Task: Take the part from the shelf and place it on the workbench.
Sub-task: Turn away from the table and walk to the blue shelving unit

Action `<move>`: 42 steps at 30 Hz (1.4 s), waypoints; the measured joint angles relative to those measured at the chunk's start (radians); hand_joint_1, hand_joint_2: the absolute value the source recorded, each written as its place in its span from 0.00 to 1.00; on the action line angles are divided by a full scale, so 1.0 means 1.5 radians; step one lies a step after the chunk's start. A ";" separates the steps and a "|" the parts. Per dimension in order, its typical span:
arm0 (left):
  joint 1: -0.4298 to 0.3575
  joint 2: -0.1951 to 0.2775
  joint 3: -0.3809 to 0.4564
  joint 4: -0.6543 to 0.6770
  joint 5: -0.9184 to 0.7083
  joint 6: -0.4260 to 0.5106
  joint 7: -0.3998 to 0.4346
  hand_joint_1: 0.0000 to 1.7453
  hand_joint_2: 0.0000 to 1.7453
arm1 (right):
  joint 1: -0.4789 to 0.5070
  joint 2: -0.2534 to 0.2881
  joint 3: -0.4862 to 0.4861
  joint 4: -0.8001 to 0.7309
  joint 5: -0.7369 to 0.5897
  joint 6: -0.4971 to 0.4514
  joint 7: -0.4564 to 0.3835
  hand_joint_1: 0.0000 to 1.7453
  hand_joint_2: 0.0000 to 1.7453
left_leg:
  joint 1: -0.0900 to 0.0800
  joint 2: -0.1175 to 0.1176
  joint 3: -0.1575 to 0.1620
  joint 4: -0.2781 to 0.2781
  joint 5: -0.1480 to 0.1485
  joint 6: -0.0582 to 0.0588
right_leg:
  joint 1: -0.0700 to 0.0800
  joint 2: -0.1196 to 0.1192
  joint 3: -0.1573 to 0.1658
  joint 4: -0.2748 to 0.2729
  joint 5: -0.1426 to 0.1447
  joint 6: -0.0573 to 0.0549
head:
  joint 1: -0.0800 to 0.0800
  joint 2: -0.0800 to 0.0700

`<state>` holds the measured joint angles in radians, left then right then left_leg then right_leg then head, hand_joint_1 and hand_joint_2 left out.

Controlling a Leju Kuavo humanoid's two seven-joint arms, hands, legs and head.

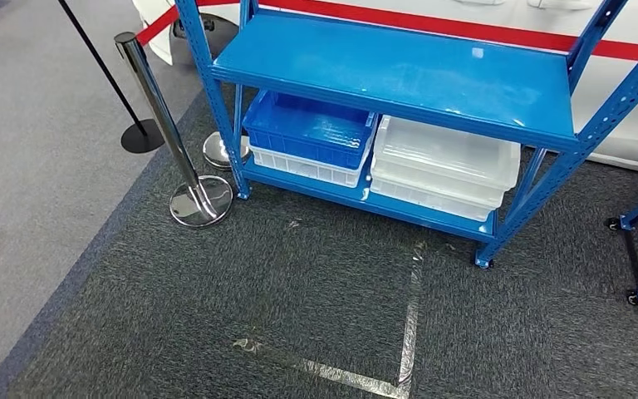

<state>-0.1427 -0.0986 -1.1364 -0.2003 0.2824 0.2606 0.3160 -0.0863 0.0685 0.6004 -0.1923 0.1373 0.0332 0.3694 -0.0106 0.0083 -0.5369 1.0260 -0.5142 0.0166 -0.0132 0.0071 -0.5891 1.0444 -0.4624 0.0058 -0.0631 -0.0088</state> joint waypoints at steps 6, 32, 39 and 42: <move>-0.005 0.000 -0.001 0.000 -0.002 0.005 0.000 0.00 1.00 | -0.002 -0.001 0.000 0.001 -0.001 -0.001 -0.001 0.00 1.00 | 0.005 -0.001 -0.080 0.179 -0.076 -0.018 | -0.002 -0.005 0.003 -0.004 0.001 -0.010 | -0.005 0.000; 0.074 0.024 0.281 -0.057 -0.100 -0.088 -0.112 0.00 0.00 | 0.095 -0.016 -0.153 -0.024 -0.053 -0.012 -0.134 0.00 1.00 | 0.003 0.001 -0.008 0.020 -0.015 -0.008 | -0.002 -0.003 0.011 -0.002 -0.009 -0.004 | 0.000 0.000; 0.134 0.039 0.403 -0.059 -0.130 -0.113 -0.149 0.00 0.00 | 0.088 -0.020 -0.208 -0.071 -0.062 -0.015 -0.167 0.00 1.00 | 0.008 0.000 -0.059 0.121 -0.026 -0.018 | -0.001 -0.011 0.017 -0.004 -0.011 -0.011 | -0.003 0.000; 0.155 0.043 0.444 -0.055 -0.138 -0.123 -0.163 0.00 0.00 | 0.077 -0.026 -0.230 -0.100 -0.067 -0.017 -0.180 0.00 1.00 | 0.006 0.001 -0.010 0.009 0.012 -0.012 | 0.001 -0.009 0.016 -0.004 -0.011 -0.007 | -0.002 0.000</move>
<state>0.0905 -0.0342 -0.4710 -0.2825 0.0751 0.0766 0.0709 0.0287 0.0298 0.2547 -0.3426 0.0369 0.0070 0.0987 -0.0023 0.0091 -0.5514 1.0402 -0.4966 -0.0014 -0.0119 -0.0070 -0.5651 1.0391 -0.4792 -0.0042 -0.0665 -0.0088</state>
